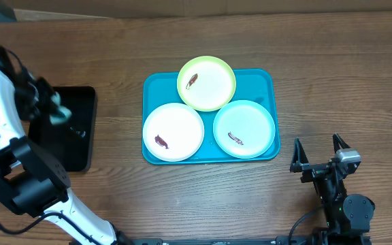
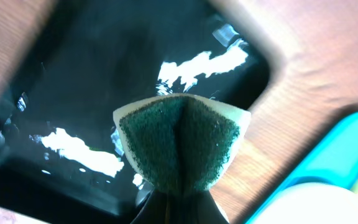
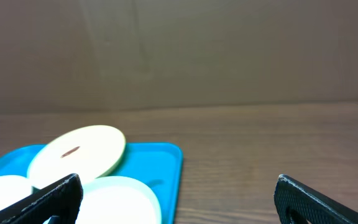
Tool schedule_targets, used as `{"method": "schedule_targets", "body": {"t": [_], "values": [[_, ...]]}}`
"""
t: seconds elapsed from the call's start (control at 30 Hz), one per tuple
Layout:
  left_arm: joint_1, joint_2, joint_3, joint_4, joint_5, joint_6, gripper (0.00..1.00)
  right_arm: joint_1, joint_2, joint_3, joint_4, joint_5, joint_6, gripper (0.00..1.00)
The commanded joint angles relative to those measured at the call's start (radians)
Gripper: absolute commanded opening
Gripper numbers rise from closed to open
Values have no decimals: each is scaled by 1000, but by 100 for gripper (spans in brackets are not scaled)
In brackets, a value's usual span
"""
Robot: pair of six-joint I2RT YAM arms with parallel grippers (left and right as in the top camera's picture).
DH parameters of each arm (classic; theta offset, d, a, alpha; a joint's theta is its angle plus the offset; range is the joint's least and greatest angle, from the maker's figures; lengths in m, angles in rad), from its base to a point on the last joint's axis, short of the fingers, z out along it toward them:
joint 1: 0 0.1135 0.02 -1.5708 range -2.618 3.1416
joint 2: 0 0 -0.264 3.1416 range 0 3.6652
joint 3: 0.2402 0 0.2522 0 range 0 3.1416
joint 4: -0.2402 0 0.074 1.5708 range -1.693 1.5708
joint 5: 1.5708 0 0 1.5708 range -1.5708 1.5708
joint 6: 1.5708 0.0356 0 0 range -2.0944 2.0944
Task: Clean dirty plates on tray and stack at the side
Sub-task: 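Carry the sponge with the left gripper over the white plate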
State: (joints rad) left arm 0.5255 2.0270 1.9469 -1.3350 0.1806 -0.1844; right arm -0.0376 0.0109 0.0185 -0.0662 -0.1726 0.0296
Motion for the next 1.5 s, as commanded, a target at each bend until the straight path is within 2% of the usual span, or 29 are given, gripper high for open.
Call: {"method": "schedule_targets", "body": {"t": [0.0,0.13,0.23,0.33,0.43,0.57,0.73,0.87,1.0,1.07,1.1,1.17,1.2,1.3,1.47], "values": [[-5,-76,211,-55,117,-14,4,4,-8,-10,37,-111,0,100],[-38,-98,328,-98,152,-14,4,4,-8,-10,172,-241,0,100],[-87,-101,324,-140,161,-14,4,4,-8,0,300,-271,36,100],[-165,-101,287,-163,161,11,4,3,-5,69,312,-270,52,100],[-262,-101,229,-152,163,58,4,3,41,186,230,-266,42,100],[-393,-101,141,-103,212,57,4,3,211,394,42,-280,-23,100],[-528,-101,-5,0,214,-2,4,3,564,741,-321,-337,-165,100],[-614,-101,-119,22,213,-3,4,4,835,1004,-550,-415,-152,100],[-663,-101,-219,57,213,-3,4,4,1033,1148,-597,-654,-127,100],[-664,-101,-261,75,218,-12,4,4,1108,1157,-533,-753,-120,100],[-663,-101,-283,83,230,-19,4,4,1141,1157,-499,-755,-65,100],[-661,-101,-324,90,267,-18,4,4,1207,1158,-459,-745,54,100],[-661,-101,-344,96,274,-18,4,8,1234,1162,-463,-746,70,100],[-663,-101,-399,119,281,-18,4,55,1294,1187,-538,-702,23,100],[-660,-101,-469,194,259,-25,4,226,1379,1394,-868,-160,56,100]]}}
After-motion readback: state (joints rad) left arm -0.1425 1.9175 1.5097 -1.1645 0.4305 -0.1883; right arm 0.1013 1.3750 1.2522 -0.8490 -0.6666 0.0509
